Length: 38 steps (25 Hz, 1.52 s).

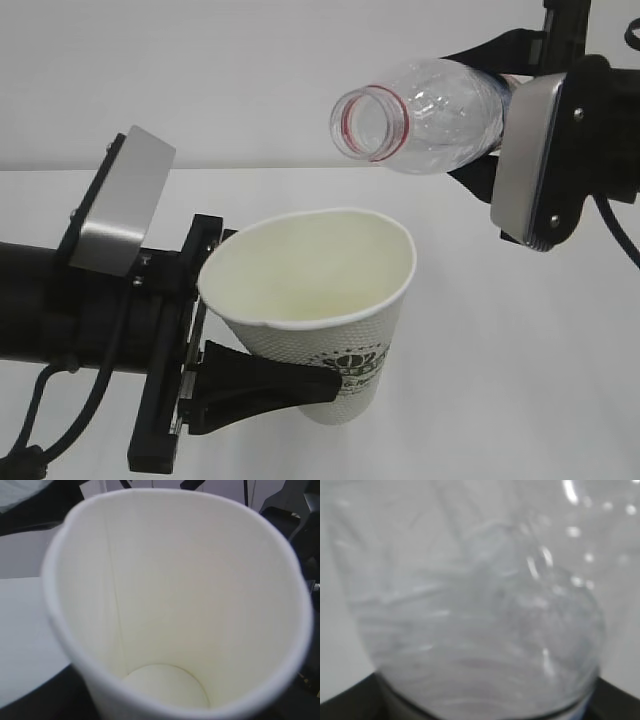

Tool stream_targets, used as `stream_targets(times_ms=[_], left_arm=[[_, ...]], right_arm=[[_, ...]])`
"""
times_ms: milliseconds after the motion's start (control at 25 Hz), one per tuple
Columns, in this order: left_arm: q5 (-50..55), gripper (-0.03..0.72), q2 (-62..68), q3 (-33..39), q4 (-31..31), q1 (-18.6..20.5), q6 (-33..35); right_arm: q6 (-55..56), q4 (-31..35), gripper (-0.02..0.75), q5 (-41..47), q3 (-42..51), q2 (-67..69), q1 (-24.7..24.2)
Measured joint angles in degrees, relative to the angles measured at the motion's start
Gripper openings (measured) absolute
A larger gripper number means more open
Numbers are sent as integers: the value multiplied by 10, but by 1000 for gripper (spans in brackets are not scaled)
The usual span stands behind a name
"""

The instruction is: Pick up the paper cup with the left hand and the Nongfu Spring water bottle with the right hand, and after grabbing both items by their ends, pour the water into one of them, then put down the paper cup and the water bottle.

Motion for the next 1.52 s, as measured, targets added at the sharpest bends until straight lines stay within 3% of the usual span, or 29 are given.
stream_targets(times_ms=[1520], left_arm=[[9,474,0,0,2,0,15]], right_arm=[[-108,0,471,-11,-29,0,0]])
